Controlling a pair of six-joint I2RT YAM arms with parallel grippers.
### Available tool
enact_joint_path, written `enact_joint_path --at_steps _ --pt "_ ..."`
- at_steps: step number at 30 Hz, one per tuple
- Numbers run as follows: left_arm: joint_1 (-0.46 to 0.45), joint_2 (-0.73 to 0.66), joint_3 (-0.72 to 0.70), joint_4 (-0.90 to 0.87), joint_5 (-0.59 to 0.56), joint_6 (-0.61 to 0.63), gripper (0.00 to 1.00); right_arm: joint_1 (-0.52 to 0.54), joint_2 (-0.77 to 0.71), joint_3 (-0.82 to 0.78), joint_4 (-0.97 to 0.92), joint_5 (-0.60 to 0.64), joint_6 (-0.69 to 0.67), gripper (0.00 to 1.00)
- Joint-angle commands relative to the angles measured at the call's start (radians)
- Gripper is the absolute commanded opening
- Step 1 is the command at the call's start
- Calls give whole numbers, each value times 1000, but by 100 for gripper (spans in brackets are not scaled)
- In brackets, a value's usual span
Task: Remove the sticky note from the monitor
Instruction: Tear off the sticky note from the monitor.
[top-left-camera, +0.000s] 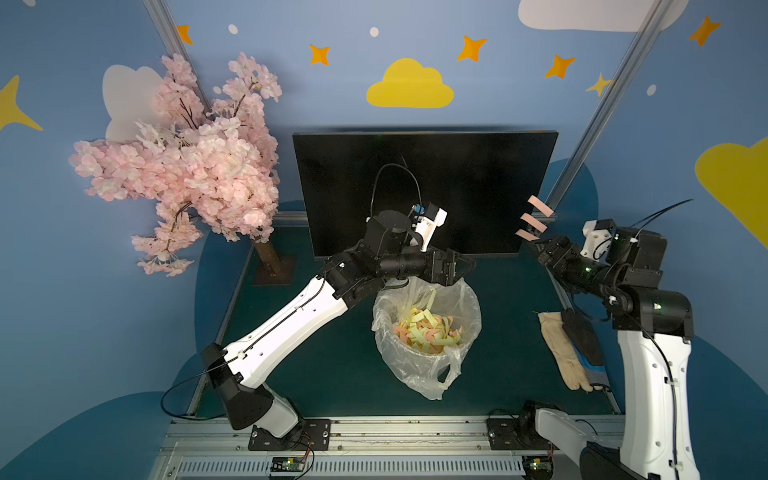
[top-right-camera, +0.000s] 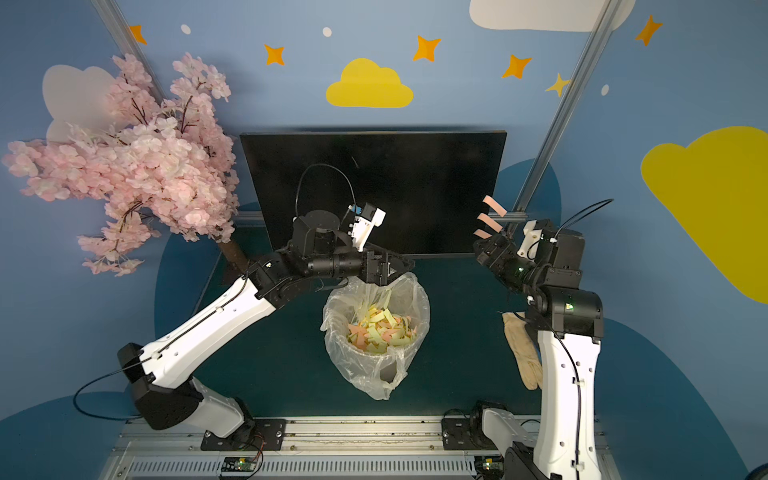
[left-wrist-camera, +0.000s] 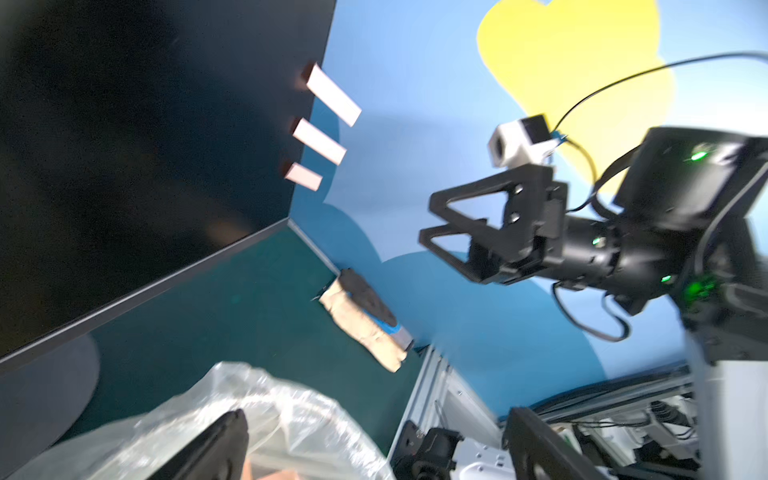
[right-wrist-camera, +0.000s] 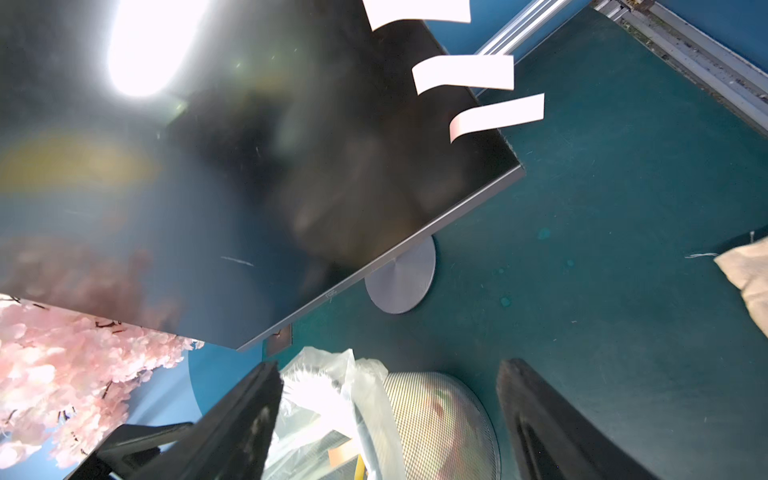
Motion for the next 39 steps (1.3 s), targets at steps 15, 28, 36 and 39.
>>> enact_joint_path --at_steps 15,28,36,39 --pt "-11 247 189 268 230 -213 100 -284 111 -73 285 -158 236 84" --pt "6 306 222 321 277 -262 100 -326 227 -100 649 -284 405 72" --pt "10 341 267 341 302 -289 100 -239 311 -17 599 -275 334 65" --pt "12 342 269 341 305 -290 100 -211 328 16 562 -261 296 63"
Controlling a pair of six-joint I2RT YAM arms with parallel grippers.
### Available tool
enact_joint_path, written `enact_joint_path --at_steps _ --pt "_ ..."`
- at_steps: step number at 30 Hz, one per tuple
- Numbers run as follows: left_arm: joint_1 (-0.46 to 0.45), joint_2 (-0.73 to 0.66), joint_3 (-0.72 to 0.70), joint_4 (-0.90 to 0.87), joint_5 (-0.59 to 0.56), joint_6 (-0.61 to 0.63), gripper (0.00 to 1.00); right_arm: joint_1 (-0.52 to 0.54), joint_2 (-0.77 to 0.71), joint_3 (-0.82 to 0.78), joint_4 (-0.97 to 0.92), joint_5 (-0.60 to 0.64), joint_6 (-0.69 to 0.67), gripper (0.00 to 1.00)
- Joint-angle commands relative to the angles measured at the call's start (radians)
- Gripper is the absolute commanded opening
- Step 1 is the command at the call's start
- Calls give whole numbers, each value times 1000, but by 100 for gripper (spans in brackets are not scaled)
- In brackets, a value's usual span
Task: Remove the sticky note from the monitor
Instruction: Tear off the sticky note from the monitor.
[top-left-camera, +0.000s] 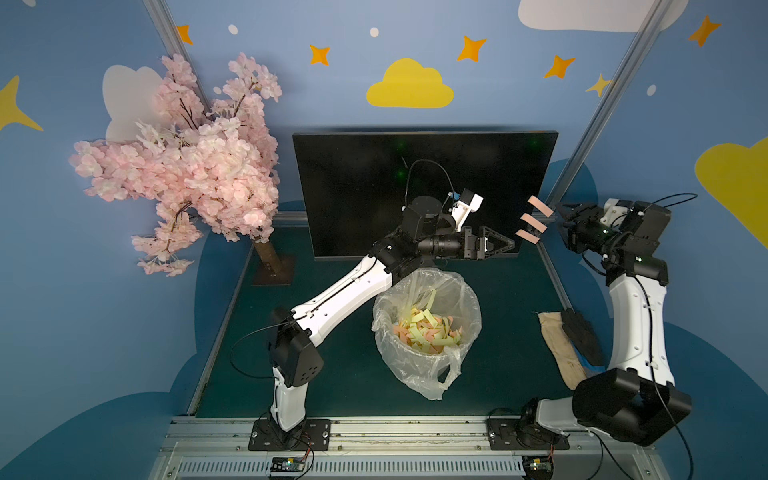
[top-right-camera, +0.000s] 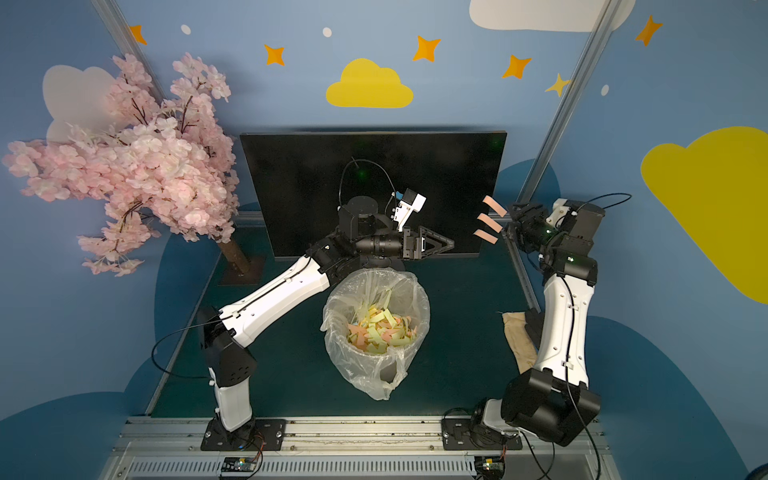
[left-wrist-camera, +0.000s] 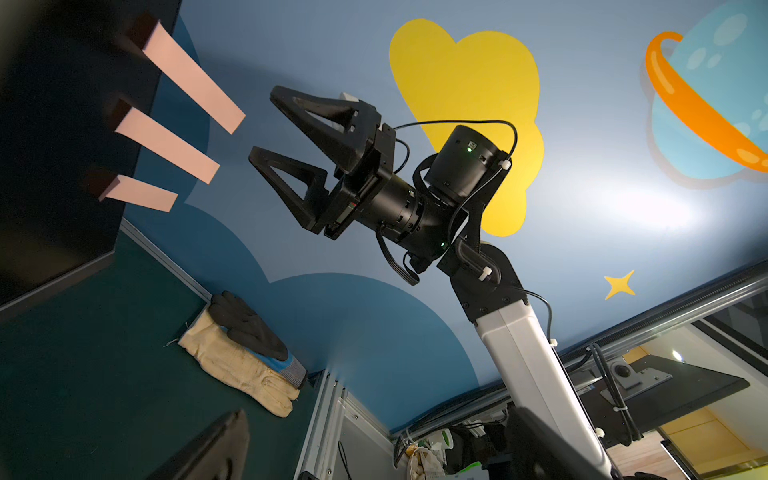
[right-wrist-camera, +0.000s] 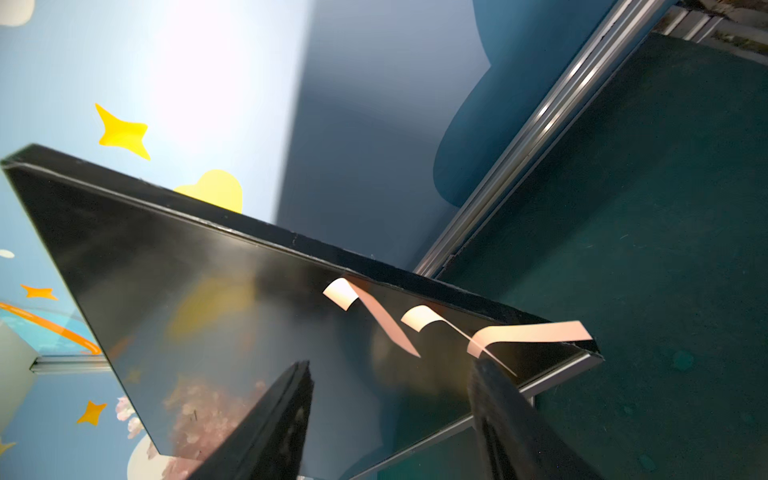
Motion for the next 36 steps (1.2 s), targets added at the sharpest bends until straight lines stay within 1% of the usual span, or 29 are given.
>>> enact_joint_path --at_steps 1,14,18,26,36 --pt "4 2 31 40 25 -5 100 25 10 54 -18 6 -61 63" --pt "5 -2 27 42 30 -10 100 43 38 83 -41 18 -88 61" --pt "5 -3 27 43 32 -11 100 27 37 86 -65 32 -108 62" --pt "6 -1 27 49 37 -14 100 13 54 95 -56 28 -111 64" --pt "7 2 28 46 36 -13 100 41 118 178 -76 17 -129 64"
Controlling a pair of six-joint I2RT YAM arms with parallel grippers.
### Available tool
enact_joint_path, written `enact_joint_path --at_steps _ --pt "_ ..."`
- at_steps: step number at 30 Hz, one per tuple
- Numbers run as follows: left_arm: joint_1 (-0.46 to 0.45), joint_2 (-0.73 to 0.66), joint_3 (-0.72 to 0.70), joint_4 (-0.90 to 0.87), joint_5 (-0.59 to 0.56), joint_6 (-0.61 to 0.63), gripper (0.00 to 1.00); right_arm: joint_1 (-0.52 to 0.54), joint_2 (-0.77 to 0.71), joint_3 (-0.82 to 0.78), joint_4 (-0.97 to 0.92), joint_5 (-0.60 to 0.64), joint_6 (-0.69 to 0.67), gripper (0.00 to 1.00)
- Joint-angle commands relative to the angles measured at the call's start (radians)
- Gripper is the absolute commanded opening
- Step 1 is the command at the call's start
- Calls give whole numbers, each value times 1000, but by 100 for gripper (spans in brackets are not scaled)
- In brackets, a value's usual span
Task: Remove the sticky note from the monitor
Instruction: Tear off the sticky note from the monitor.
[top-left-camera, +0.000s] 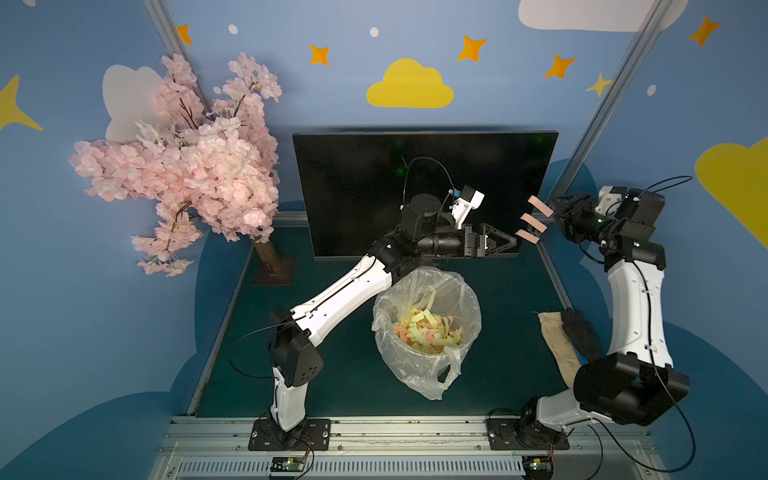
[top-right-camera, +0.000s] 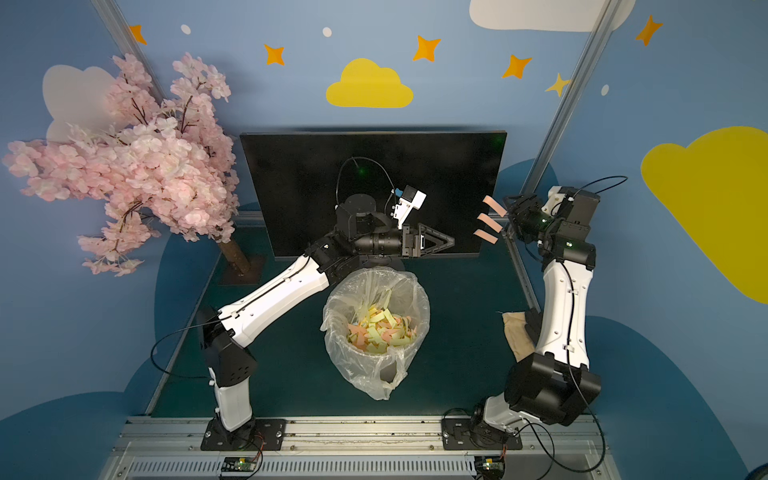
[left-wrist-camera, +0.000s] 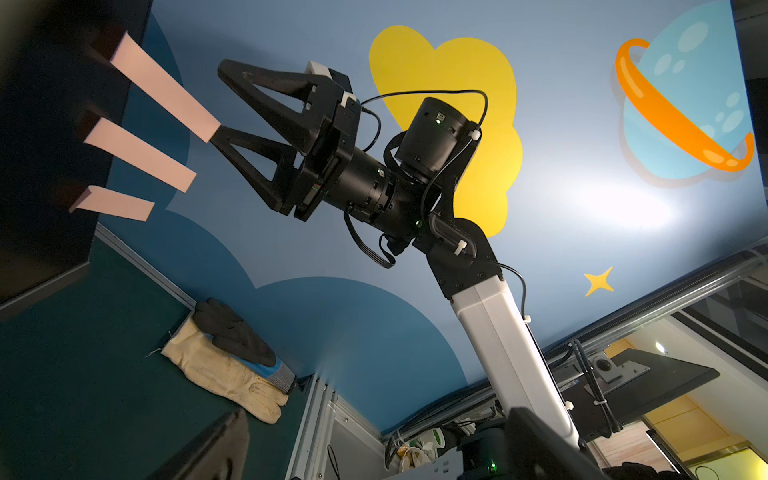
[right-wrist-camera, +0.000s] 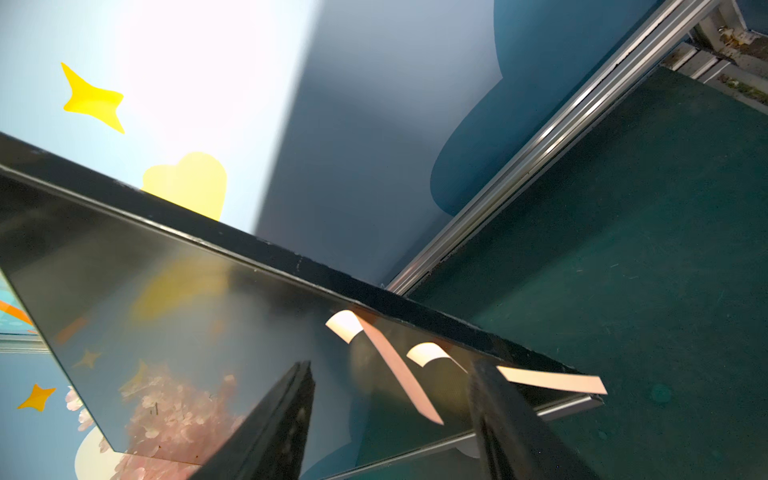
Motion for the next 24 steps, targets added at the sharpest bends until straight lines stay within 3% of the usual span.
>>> enact_joint_path --at_steps 1,12,24 --pt "6 2 17 19 18 6 100 19 19 45 -15 -8 -22 64" --pt "8 2 17 19 18 5 100 45 34 48 -22 -6 -34 62" --pt "8 -3 12 22 20 2 100 26 0 8 -31 -5 -44 46"
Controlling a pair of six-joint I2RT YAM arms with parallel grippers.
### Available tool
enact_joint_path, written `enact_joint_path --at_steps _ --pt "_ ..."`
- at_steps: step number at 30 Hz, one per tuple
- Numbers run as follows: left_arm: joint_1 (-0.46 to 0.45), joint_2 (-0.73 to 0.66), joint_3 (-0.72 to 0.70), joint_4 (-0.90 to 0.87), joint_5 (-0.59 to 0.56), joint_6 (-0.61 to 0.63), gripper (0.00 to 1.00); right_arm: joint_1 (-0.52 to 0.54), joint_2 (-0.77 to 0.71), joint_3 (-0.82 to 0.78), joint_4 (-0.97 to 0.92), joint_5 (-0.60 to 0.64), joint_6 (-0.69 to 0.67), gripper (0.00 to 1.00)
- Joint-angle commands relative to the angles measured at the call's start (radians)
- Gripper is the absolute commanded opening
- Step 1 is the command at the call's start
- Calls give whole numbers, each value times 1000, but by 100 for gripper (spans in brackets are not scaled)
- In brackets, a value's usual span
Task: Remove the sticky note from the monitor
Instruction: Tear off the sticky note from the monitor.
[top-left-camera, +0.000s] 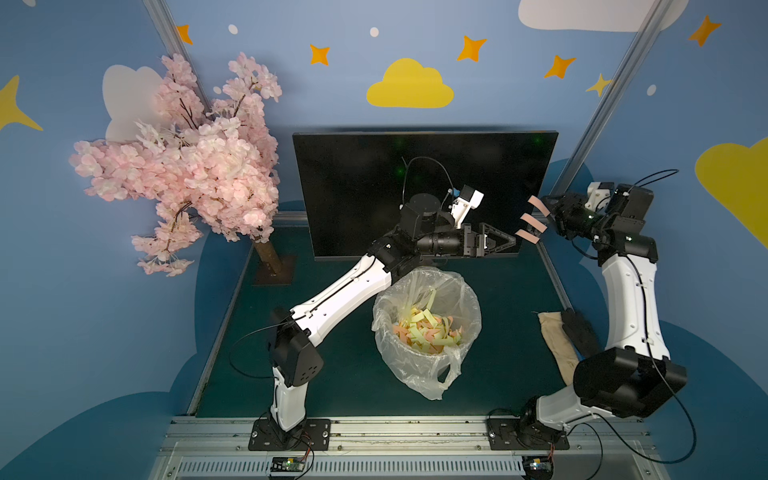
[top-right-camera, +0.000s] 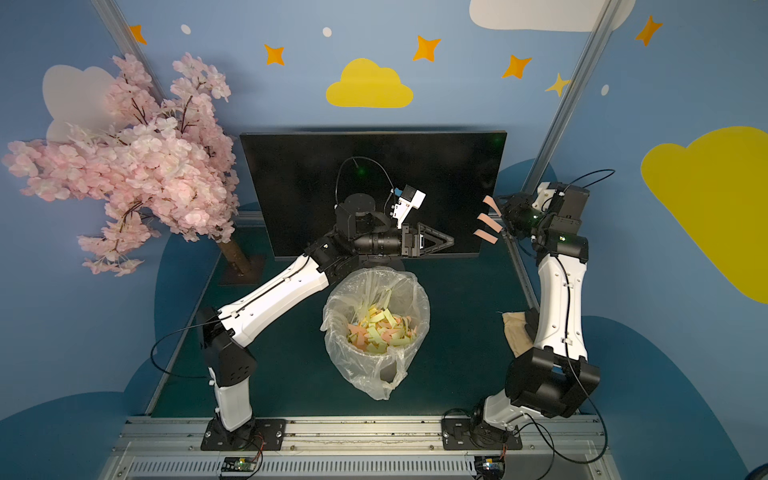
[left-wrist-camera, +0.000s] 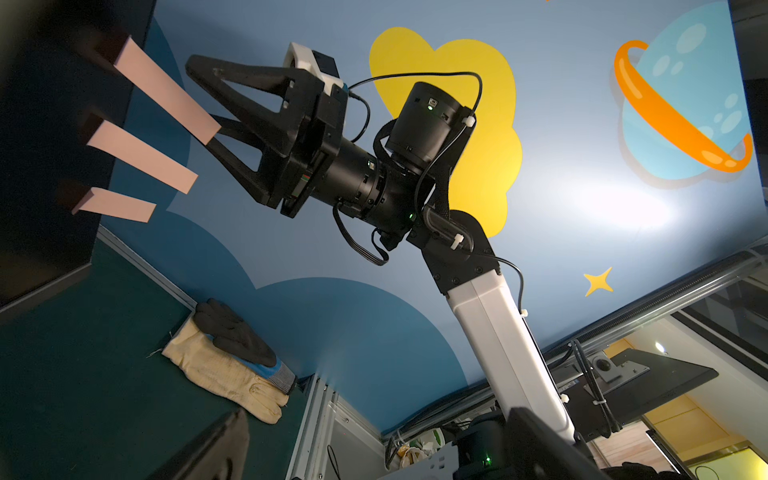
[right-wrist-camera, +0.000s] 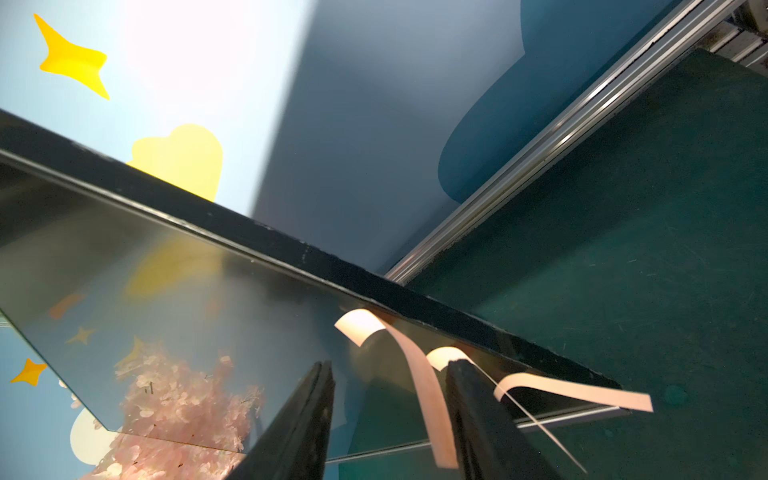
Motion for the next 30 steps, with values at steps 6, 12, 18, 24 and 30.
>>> enact_joint_path --at_steps 6,12,18,24,30 --pt "4 -6 8 22 16 0 100 -25 -43 -40 -9 -11 -17 31" --pt "4 -14 0 24 13 1 100 -33 -49 -45 -9 -26 -16 9" --pt "4 -24 -12 22 11 4 100 -35 -72 -51 -18 -33 -18 0" --pt "4 -45 -31 12 5 13 100 -35 -135 -77 -36 -44 -3 0" --pt "3 -106 -98 -1 -22 35 100 -13 -261 -143 -97 -49 -7 0"
